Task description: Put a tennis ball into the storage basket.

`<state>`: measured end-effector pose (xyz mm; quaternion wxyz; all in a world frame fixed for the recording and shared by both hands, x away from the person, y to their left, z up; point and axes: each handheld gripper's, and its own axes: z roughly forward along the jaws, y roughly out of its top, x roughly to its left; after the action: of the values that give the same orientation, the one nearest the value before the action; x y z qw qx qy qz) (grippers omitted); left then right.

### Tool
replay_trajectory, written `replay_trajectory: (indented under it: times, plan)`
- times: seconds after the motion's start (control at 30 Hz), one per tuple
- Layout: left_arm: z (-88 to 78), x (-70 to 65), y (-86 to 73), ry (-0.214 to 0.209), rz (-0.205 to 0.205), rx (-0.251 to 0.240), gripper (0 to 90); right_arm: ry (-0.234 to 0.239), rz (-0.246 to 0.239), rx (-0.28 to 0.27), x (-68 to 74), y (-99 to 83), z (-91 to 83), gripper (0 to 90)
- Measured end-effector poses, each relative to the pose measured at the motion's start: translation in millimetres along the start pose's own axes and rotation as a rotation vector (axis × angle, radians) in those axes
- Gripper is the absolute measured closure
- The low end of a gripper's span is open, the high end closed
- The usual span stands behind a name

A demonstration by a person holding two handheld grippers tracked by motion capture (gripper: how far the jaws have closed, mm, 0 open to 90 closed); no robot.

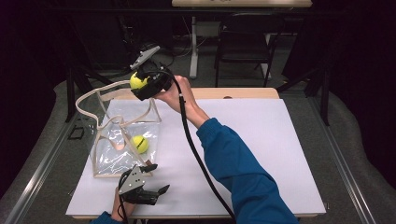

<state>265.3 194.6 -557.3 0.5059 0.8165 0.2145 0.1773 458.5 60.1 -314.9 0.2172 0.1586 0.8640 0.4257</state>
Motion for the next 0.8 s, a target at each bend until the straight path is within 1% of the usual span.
replay_trajectory:
  times: [0.1, 0.17, 0.33, 0.47, 0.57, 0.63, 0.8]
  plan:
    - [-0.3, 0.2, -0.3, 0.008, 0.0, -0.005, 15.9, 0.002, -0.001, -0.002, 1.7, 1.0, 2.5, 26.4]
    - [-0.5, 0.3, 0.0, 0.002, 0.003, 0.0, 16.0, 0.003, -0.002, 0.0, 3.1, 1.7, 4.2, 26.3]
    - [-0.4, 0.2, -0.2, 0.009, 0.002, -0.004, 16.0, 0.014, -0.003, 0.002, 6.9, 2.9, 7.8, 26.4]
    - [-0.5, 0.3, 0.0, 0.002, 0.004, -0.002, 16.0, 0.02, -0.008, 0.006, 9.2, 3.6, 10.4, 26.3]
    - [-0.4, 0.1, -0.2, 0.007, 0.001, -0.006, 15.9, 0.024, -0.007, 0.01, 10.5, 3.9, 12.5, 26.3]
    - [-0.8, 0.8, 0.1, -0.005, 0.003, -0.001, 16.0, 0.025, -0.008, 0.014, 11.5, 3.9, 14.0, 26.3]
    - [-0.7, 0.8, 0.2, -0.005, 0.005, -0.001, 16.0, 0.033, -0.004, 0.023, 13.5, 3.8, 17.2, 26.3]
